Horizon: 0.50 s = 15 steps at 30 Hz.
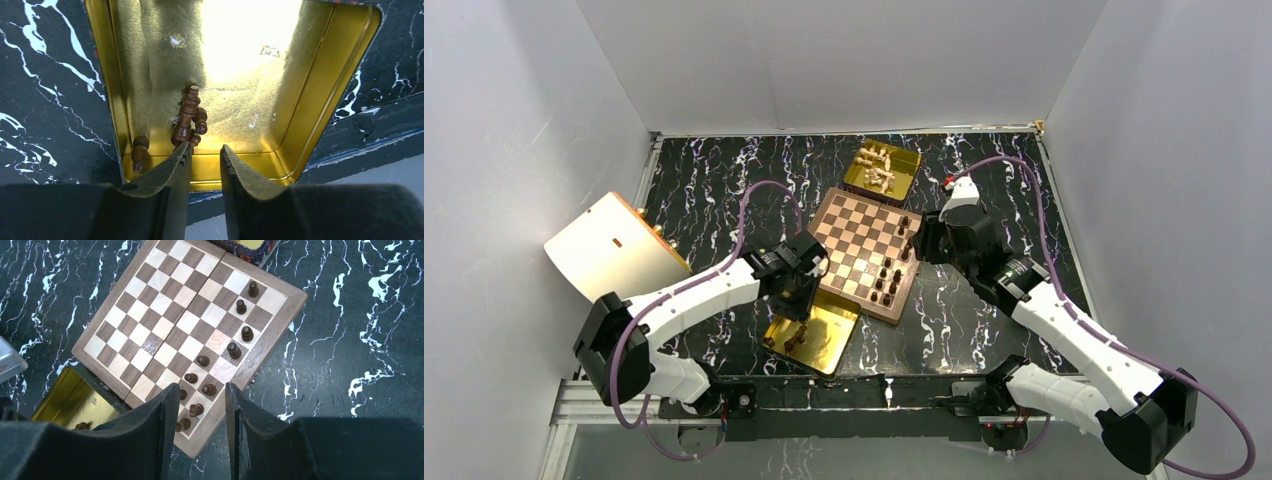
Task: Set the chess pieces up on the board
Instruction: Pick up the chess piece from the storage box.
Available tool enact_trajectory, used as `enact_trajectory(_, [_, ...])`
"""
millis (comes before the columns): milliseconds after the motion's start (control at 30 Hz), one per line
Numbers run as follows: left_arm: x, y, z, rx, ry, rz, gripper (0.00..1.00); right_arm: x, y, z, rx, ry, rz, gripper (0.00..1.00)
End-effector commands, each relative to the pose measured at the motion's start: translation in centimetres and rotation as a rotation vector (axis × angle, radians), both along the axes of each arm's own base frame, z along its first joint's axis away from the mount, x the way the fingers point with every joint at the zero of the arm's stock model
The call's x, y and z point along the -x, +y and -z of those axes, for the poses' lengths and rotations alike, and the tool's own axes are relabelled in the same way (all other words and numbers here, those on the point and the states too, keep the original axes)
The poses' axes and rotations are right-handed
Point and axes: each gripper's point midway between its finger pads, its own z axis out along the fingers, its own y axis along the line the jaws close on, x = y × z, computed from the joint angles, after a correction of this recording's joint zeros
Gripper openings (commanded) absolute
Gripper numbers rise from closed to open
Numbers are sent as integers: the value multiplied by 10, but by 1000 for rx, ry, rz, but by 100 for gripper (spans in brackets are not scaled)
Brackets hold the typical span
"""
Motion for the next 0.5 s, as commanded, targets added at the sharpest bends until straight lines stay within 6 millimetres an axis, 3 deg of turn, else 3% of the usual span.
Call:
enact_trajectory(0, [-1,0,14,-31,-10,-32,25,-5,-1,-21,-50,-91,13,47])
enact_trajectory(267, [9,6,35,-116,16,-16,23,-3,-1,-14,-44,-69,5,47])
enact_trajectory(467, [14,-1,39,-99,31,5,22,-5,-2,-14,-35,-76,11,47])
